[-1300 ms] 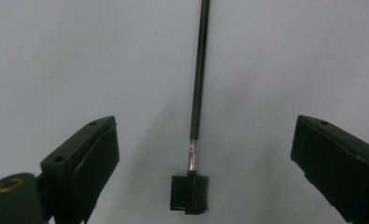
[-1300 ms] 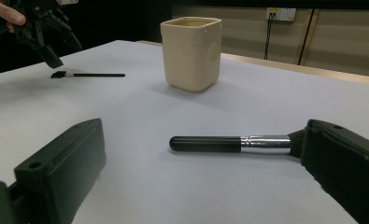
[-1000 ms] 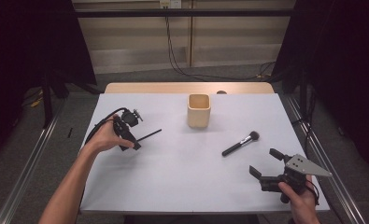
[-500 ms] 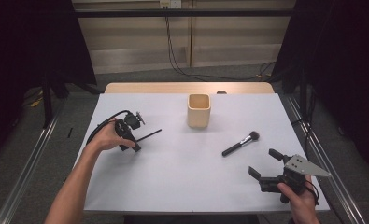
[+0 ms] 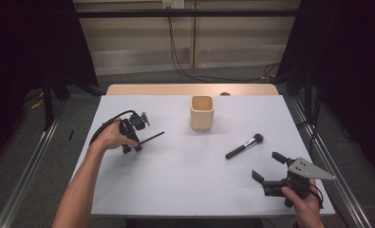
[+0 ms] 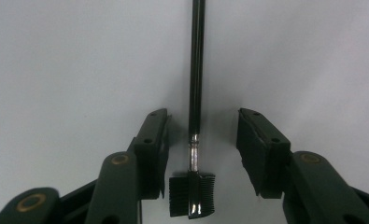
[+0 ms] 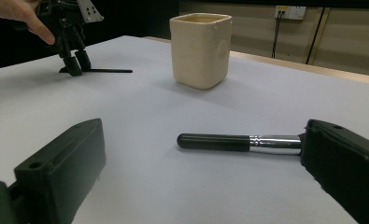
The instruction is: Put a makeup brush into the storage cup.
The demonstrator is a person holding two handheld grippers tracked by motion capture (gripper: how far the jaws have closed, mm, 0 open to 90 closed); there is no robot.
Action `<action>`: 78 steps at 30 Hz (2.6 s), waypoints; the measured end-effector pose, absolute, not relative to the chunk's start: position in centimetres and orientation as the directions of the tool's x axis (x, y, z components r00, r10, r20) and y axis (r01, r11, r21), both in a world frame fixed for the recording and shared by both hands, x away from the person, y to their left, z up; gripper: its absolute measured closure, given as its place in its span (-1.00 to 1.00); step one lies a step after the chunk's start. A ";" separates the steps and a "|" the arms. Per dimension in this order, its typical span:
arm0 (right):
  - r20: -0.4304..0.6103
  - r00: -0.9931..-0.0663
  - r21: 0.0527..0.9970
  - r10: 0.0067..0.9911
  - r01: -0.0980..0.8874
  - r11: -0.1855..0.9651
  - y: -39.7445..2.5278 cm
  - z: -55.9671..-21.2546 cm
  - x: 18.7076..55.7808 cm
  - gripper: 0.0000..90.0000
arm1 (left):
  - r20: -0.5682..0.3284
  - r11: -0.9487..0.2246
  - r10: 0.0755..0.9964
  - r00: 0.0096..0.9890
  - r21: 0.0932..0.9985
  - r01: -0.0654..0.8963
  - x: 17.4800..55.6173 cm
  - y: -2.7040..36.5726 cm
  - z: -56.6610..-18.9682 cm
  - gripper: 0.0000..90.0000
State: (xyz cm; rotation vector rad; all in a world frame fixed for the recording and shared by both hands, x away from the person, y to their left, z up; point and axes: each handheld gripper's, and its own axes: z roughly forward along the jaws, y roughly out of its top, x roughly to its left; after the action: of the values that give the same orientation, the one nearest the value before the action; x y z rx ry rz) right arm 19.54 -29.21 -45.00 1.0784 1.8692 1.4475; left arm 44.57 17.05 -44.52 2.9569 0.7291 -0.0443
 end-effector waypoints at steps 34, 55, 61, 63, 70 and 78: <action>0.063 -0.536 0.957 0.842 0.271 0.101 -29.2 -45.0 19.5 -1.00 | -0.066 -0.858 0.500 0.863 0.099 0.505 44.3 16.9 -44.5 0.92; 0.066 -0.530 0.958 0.846 0.271 0.095 -29.3 -45.0 19.6 -1.00 | -0.178 -0.683 0.596 0.783 0.401 0.611 43.2 21.2 -42.5 0.92; 0.067 -0.528 0.958 0.847 0.272 0.094 -29.3 -45.0 19.6 -1.00 | -0.165 -0.650 0.594 0.787 0.478 0.591 42.7 21.8 -42.1 0.92; 0.069 -0.528 0.958 0.846 0.272 0.092 -29.2 -45.0 19.5 -1.00 | -0.174 -0.619 0.602 0.779 0.515 0.593 42.5 22.2 -42.0 0.92; 0.066 -0.528 0.958 0.847 0.272 0.095 -29.3 -45.0 19.6 -1.00 | -0.173 -0.548 0.626 0.760 0.596 0.587 41.7 22.8 -41.6 0.92; 0.068 -0.528 0.958 0.846 0.271 0.092 -29.3 -45.0 19.5 -1.00 | -0.207 -0.442 0.657 0.725 0.673 0.593 40.6 23.2 -41.7 0.92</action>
State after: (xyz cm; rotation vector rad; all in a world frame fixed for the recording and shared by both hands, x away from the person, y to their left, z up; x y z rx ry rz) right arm 19.55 -29.27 -45.02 1.0943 1.8593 1.4516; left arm 40.58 23.16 -41.70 2.1669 0.9417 0.1078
